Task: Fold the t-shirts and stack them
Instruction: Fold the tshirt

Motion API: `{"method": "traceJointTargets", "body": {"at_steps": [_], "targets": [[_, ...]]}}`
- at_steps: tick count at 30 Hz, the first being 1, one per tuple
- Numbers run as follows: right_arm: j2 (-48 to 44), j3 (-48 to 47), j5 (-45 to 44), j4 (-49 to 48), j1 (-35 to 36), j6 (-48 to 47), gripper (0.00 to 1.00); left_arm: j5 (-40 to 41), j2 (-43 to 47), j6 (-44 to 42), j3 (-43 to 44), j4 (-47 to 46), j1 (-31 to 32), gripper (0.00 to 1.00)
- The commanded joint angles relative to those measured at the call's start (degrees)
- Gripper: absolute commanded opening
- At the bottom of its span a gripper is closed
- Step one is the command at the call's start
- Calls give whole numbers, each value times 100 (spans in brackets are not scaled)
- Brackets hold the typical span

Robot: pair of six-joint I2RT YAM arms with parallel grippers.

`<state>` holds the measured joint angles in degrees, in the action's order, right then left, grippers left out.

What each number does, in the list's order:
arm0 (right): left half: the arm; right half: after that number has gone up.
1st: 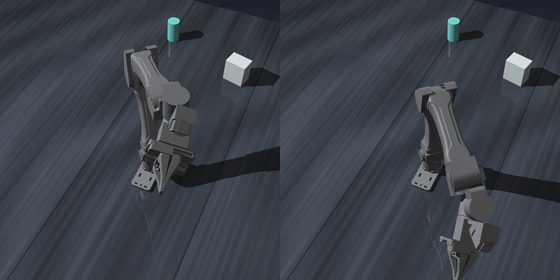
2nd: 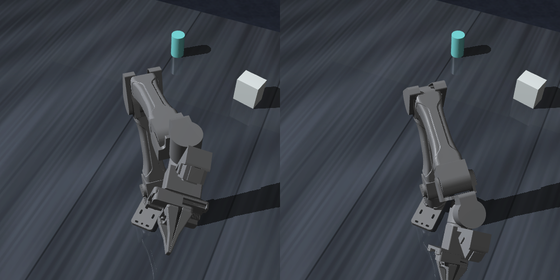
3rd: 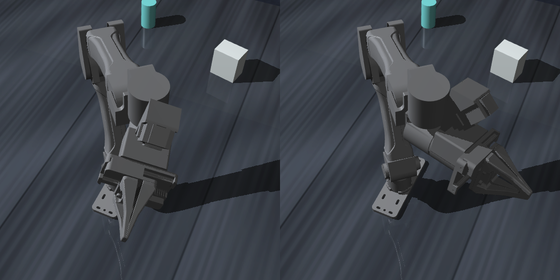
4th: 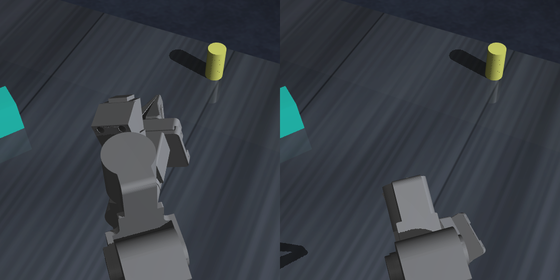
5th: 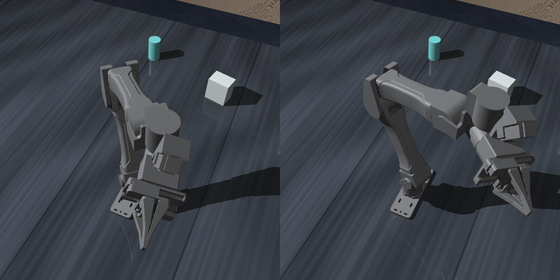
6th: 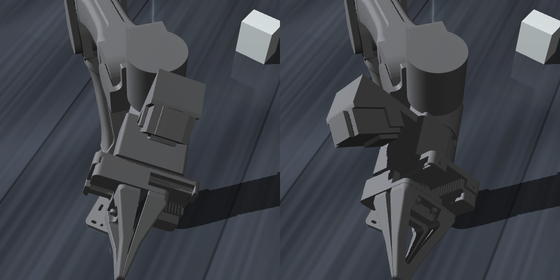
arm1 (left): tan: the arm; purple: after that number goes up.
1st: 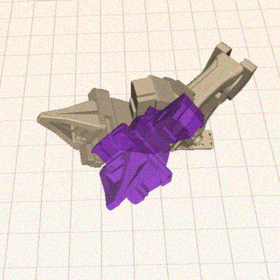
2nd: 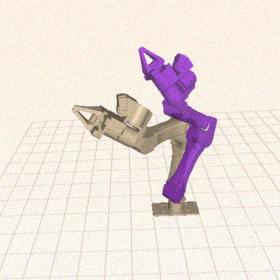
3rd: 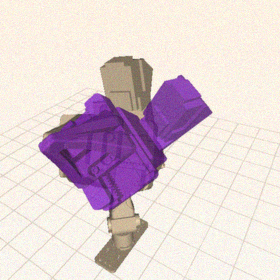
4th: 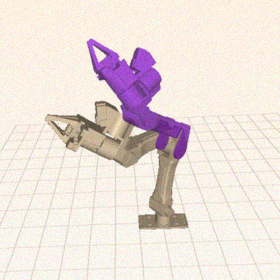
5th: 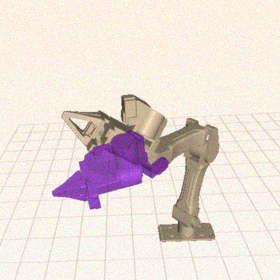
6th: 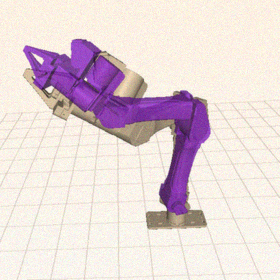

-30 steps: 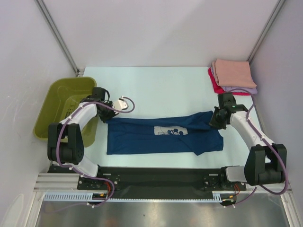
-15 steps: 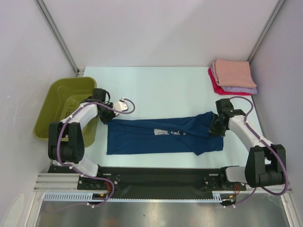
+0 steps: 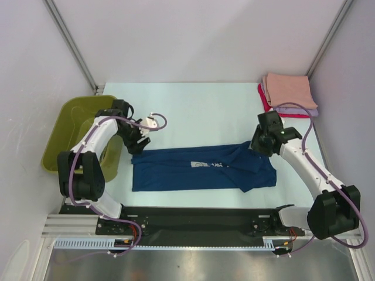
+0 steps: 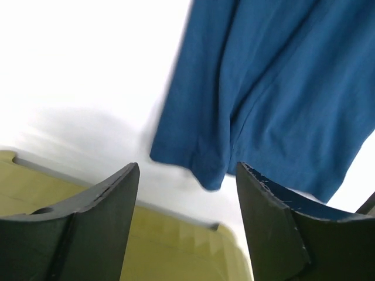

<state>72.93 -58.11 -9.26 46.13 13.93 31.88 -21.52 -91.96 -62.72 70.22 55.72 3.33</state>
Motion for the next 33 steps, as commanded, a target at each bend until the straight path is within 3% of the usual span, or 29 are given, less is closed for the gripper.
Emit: {"method": "traceJointTargets", "body": {"at_steps": [1,3,6,14,16,18,20,25,33], "targets": [[19,-61,-183,-576,390,459,47,-706,56,652,195,12,-17,71],[334,10,316,-894,400,634,45,-381,-5,1128,-15,-499,-8,65],[887,36,687,-1456,548,828,47,199,-146,1823,-288,-1238,18,64],[2155,-385,495,-1493,760,794,44,552,-6,1878,-711,-1608,62,65],[2261,-403,355,-1466,777,794,38,552,55,1807,-755,-1600,53,65],[2261,-342,249,-1615,812,767,12,526,82,1781,-755,-1608,53,65],[2252,-377,205,-1677,874,697,0,517,73,1781,-737,-1582,62,65],[2261,-614,-41,-1572,1331,13,0,499,29,1746,-694,-1556,62,65],[2595,-710,293,-1475,1542,-542,0,596,-6,1684,-676,-1573,53,66]]}}
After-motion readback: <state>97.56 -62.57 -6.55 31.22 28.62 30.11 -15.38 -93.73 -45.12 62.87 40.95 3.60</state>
